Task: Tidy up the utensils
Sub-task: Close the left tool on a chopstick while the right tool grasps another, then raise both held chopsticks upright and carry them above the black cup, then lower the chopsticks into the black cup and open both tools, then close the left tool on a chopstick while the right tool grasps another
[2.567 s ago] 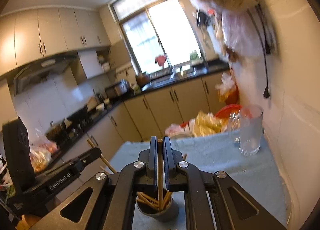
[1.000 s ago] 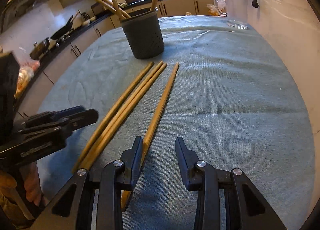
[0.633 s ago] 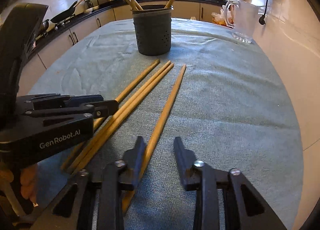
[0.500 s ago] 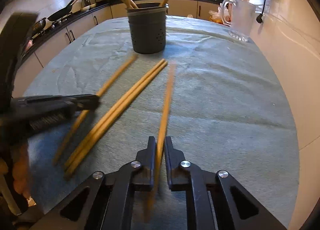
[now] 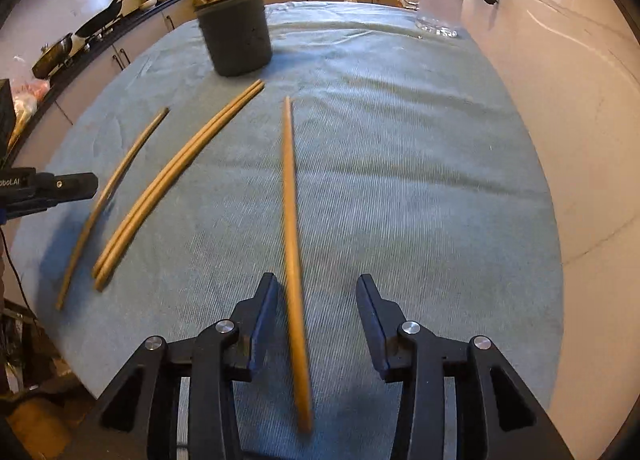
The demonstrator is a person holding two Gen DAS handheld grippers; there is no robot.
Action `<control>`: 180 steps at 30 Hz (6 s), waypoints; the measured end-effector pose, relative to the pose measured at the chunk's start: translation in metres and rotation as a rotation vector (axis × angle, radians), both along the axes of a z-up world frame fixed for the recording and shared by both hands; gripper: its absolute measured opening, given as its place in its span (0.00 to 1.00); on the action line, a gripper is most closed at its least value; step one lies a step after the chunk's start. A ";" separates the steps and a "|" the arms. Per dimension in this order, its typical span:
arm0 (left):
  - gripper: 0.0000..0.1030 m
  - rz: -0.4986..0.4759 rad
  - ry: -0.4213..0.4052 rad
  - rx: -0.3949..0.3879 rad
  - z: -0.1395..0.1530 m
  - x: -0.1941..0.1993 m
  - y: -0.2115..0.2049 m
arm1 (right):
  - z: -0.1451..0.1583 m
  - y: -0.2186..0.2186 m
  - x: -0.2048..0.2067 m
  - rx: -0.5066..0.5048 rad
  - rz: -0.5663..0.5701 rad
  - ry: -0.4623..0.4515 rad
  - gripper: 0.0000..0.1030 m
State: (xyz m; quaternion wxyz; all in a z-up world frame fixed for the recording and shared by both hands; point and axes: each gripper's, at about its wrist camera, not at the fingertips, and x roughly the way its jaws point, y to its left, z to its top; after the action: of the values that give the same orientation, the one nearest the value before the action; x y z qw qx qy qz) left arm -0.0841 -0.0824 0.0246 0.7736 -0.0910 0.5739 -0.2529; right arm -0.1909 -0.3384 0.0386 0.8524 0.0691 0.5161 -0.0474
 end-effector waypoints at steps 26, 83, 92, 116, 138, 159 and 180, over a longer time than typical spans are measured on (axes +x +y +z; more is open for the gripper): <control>0.06 -0.063 -0.235 0.069 0.032 0.042 -0.049 | 0.035 -0.004 0.116 0.067 0.034 -0.160 0.06; 0.07 -0.031 -0.201 0.154 0.012 0.081 -0.038 | 0.159 0.019 -0.003 0.047 0.034 -0.567 0.06; 0.07 0.002 -0.528 -0.032 0.115 -0.014 0.007 | 0.166 0.028 -0.013 0.050 0.039 -0.598 0.06; 0.07 0.070 -0.842 -0.165 0.226 -0.049 -0.008 | 0.198 0.013 -0.001 0.050 0.014 -0.667 0.06; 0.07 0.120 -0.827 -0.040 0.218 0.100 -0.125 | 0.206 -0.012 0.140 0.097 -0.082 -0.806 0.06; 0.65 0.186 -0.837 -0.145 0.241 0.008 -0.025 | 0.183 -0.023 0.133 0.142 -0.104 -0.710 0.32; 0.55 -0.094 -0.389 0.077 0.039 -0.030 -0.049 | 0.116 -0.005 0.001 0.021 -0.073 -0.393 0.64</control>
State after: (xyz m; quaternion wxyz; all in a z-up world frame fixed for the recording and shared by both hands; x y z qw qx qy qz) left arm -0.1140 -0.1313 0.0635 0.8602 0.0159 0.4264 -0.2794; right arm -0.1899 -0.3436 0.1541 0.9337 0.1045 0.3375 -0.0584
